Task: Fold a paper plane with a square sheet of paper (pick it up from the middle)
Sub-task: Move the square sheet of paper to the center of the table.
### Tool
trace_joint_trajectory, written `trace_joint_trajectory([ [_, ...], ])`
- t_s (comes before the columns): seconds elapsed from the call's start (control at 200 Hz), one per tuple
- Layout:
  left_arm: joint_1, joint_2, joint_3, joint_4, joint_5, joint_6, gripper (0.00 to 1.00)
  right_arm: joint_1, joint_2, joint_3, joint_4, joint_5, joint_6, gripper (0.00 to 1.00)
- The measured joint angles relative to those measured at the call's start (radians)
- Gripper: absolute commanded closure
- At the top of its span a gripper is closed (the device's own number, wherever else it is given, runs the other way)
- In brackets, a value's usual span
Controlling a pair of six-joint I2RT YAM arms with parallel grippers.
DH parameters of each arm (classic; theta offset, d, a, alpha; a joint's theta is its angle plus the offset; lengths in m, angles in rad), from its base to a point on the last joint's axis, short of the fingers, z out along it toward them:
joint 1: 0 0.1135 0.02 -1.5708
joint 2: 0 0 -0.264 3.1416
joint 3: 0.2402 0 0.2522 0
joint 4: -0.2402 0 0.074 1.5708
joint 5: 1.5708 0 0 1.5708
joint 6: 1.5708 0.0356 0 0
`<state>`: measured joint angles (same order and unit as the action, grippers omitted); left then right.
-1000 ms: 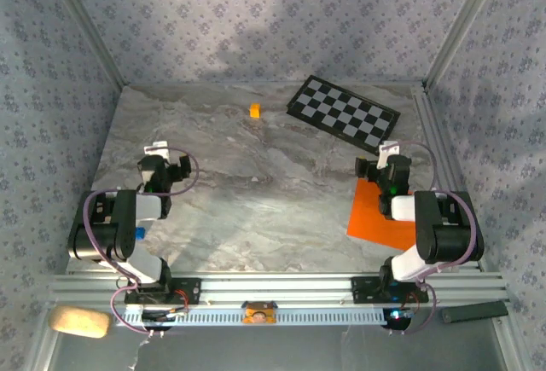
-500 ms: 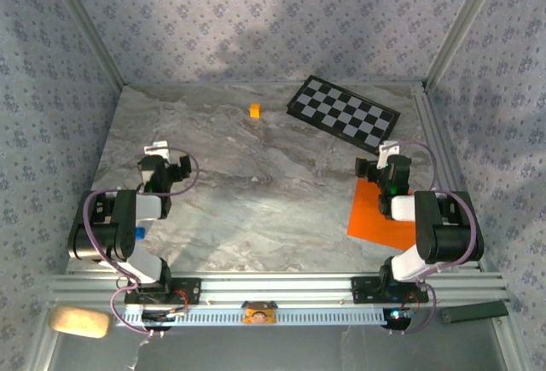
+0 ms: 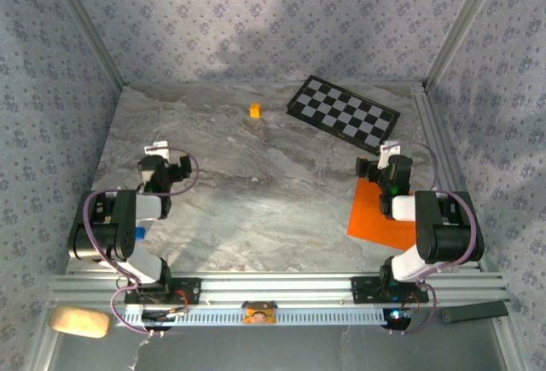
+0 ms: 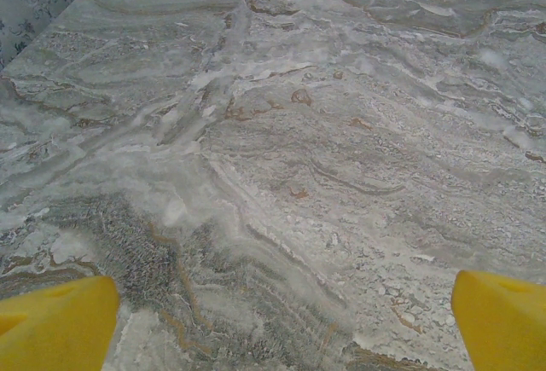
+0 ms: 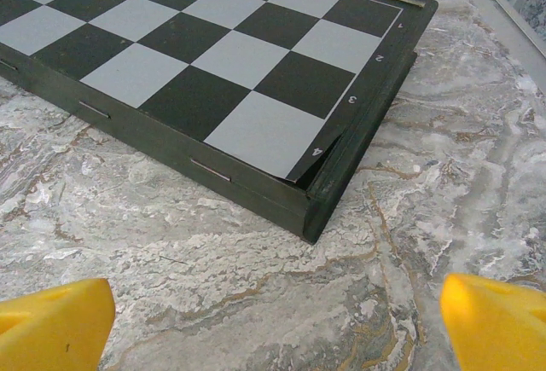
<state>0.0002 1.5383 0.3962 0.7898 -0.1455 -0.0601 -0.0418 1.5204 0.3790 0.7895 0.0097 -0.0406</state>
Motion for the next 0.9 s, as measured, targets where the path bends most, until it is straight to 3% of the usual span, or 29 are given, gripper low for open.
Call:
trace_joint_trajectory([
  [0.225, 0.0, 0.0, 0.0, 0.0, 0.02, 0.008, 0.0, 0.001, 0.0, 0.0, 0.0, -0.003, 0.0, 0.09],
  [0.385, 0.0, -0.033, -0.001, -0.01, 0.041, 0.016, 0.0, 0.005, -0.027, 0.0, -0.023, -0.006, 0.0, 0.03],
  [0.465, 0.0, -0.085, 0.0, -0.043, 0.024, 0.01, 0.0, 0.004, -0.084, 0.022, -0.117, -0.006, 0.005, 0.01],
  [0.69, 0.0, -0.237, 0.188, -0.486, -0.081, -0.135, 0.0, -0.043, -0.225, 0.288, -0.589, 0.019, 0.171, 0.0],
  [0.81, 0.0, -0.285, 0.284, -0.703, -0.112, -0.253, 0.0, -0.127, -0.272, 0.367, -0.76, -0.106, 0.283, 0.0],
  [0.9, 0.003, -0.336, 0.282, -0.811, -0.077, -0.319, 0.0, -0.19, -0.298, 0.365, -0.895, -0.206, 0.351, 0.03],
])
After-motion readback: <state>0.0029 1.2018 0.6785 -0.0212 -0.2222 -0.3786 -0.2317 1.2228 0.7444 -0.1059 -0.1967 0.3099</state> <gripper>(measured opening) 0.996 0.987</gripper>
